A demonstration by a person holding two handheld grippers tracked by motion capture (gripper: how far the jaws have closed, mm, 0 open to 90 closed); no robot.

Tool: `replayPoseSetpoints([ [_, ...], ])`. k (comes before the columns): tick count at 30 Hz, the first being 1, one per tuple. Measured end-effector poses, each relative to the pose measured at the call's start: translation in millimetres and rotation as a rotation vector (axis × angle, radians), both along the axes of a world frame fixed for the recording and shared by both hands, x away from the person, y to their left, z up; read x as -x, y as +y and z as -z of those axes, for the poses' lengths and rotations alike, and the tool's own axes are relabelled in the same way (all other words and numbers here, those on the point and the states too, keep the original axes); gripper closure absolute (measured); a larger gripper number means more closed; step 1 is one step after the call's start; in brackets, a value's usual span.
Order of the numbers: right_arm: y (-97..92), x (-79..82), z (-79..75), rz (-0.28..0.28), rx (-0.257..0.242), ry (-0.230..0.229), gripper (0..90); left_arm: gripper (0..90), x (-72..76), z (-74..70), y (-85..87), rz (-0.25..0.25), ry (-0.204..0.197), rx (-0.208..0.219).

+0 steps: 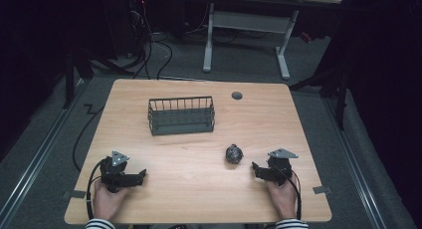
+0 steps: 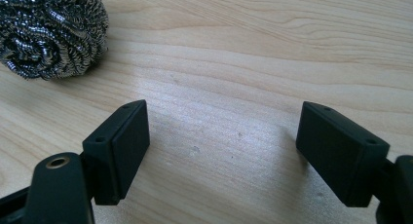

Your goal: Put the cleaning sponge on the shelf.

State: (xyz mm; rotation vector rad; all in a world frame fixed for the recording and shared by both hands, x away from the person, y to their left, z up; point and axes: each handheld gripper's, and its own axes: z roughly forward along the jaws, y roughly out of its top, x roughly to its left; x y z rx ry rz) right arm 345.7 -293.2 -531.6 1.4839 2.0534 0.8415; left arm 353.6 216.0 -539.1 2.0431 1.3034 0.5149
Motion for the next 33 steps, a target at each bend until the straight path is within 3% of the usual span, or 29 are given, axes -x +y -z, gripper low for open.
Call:
replayPoseSetpoints([
  [4, 0.1, 0.1, 0.0, 0.0, -0.001, 0.0, 20.2, 2.4, 0.7, -0.4, 0.8, 0.0, -0.006, 0.001],
  [15, -0.2, 0.6, -0.2, 0.007, -0.004, -0.003, 22.5, 17.1, 0.6, -2.9, 1.9, -0.016, -0.019, 0.018],
  [19, -0.3, 0.7, -0.2, 0.01, -0.005, -0.003, 22.8, 23.8, 1.5, -4.0, 2.6, -0.011, -0.024, 0.048],
  [33, -0.6, 0.7, -0.2, 0.009, -0.004, -0.005, 23.6, 32.6, -2.9, -12.3, 0.7, 0.031, 0.004, 0.119],
])
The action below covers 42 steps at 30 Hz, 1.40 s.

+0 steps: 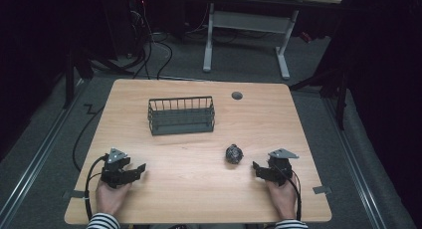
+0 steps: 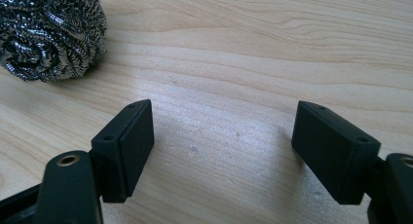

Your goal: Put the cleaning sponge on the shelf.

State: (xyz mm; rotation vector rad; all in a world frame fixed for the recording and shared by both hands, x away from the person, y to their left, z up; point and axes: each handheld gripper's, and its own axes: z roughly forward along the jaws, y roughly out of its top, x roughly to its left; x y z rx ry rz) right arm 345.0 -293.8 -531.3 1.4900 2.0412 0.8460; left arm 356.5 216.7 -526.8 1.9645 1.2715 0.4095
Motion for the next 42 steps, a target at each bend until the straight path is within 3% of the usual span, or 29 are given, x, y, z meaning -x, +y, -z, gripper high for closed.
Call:
replayPoseSetpoints([
  [8, -0.2, -0.1, 0.0, -0.001, -0.001, -0.002, 23.9, 32.2, -2.9, -10.1, -0.9, 0.007, -0.016, 0.039],
  [12, -0.2, -0.1, 0.0, 0.0, -0.001, -0.002, 23.9, 32.4, -7.9, -18.1, -1.3, 0.019, -0.006, 0.062],
  [27, 0.3, 0.3, 0.0, -0.005, 0.0, -0.001, 24.3, 32.6, -22.3, -49.9, -7.9, 0.045, -0.034, 0.088],
  [42, 0.3, 0.4, 0.0, -0.005, 0.0, -0.001, 24.4, 32.8, -43.2, -69.3, -19.3, 0.058, -0.048, 0.093],
])
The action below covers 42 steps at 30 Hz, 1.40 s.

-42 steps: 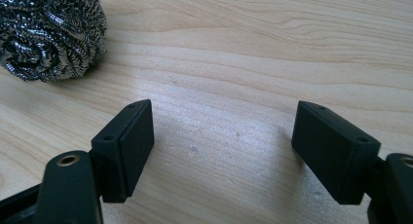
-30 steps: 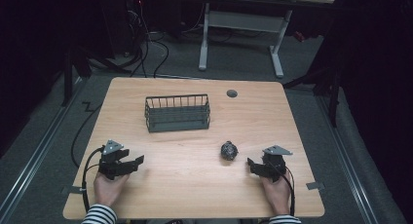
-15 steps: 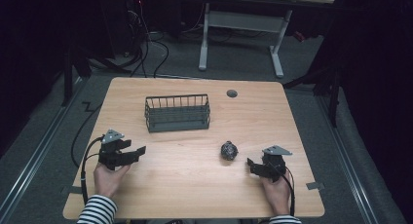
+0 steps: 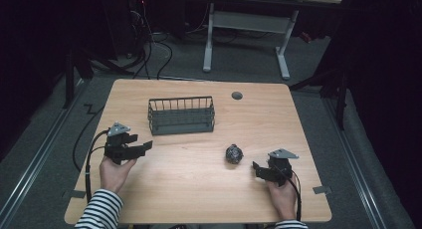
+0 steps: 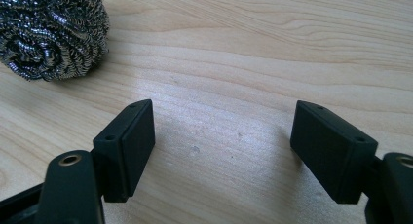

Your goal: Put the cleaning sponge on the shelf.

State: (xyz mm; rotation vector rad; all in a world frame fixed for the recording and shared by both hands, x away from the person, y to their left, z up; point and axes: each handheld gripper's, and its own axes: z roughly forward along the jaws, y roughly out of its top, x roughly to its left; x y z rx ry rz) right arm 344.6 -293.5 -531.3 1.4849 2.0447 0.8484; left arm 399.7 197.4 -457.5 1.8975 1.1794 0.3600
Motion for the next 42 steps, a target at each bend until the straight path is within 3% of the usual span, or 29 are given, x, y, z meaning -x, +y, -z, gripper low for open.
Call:
replayPoseSetpoints([
  [11, 0.0, 0.2, 0.0, 0.002, -0.001, 0.0, 24.7, 34.7, -28.4, -19.7, -8.8, -0.009, -0.01, 0.0],
  [18, 0.0, 0.3, 0.0, 0.002, -0.001, 0.0, 24.9, 37.0, -46.9, -25.5, -9.2, -0.048, -0.015, 0.012],
  [30, 0.0, 0.3, 0.0, 0.003, -0.001, -0.001, 25.1, 39.8, -79.2, -25.5, -13.4, -0.105, 0.005, -0.013],
  [34, 0.0, 0.4, 0.0, 0.003, 0.0, -0.001, 25.1, 41.5, -84.7, -25.0, -13.3, -0.122, 0.003, -0.004],
  [35, 0.0, 0.4, 0.0, 0.004, 0.0, -0.001, 25.1, 41.8, -88.9, -23.1, -14.1, -0.129, 0.014, -0.022],
  [42, -0.1, 0.4, 0.0, 0.004, 0.0, -0.001, 25.1, 45.2, -95.6, -15.9, -17.8, -0.139, 0.027, -0.046],
])
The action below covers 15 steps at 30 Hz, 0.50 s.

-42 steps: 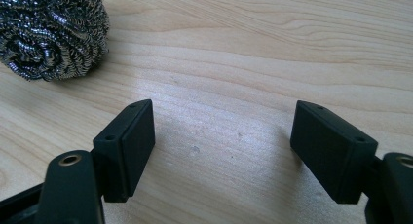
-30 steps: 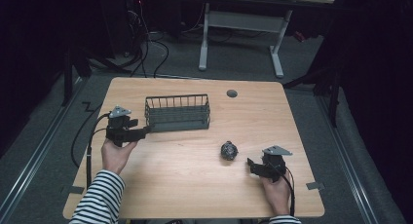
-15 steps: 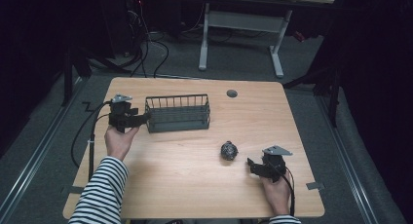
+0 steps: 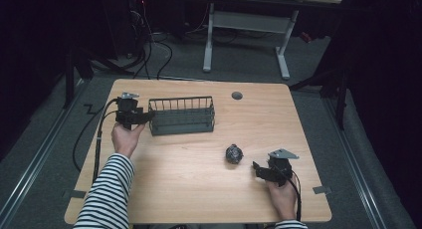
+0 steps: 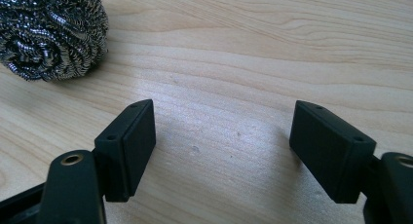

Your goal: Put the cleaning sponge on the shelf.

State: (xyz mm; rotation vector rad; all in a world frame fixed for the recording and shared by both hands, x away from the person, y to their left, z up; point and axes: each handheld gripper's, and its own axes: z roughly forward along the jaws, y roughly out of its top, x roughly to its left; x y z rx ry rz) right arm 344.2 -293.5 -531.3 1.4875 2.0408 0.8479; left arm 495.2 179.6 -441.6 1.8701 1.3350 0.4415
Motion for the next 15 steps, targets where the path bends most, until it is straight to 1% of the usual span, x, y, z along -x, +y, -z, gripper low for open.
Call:
replayPoseSetpoints([
  [4, 0.0, 0.0, 0.0, 0.0, 0.0, 0.0, 25.1, 47.6, -2.0, 2.5, -0.8, -0.006, 0.001, -0.01],
  [9, 0.0, 0.1, 0.0, 0.0, 0.0, 0.0, 25.1, 50.0, -4.3, 5.5, -3.0, -0.01, 0.019, -0.016],
  [15, 0.0, 0.2, 0.0, 0.0, 0.0, 0.0, 25.1, 55.7, -6.1, 6.5, -4.9, -0.007, 0.024, -0.017],
])
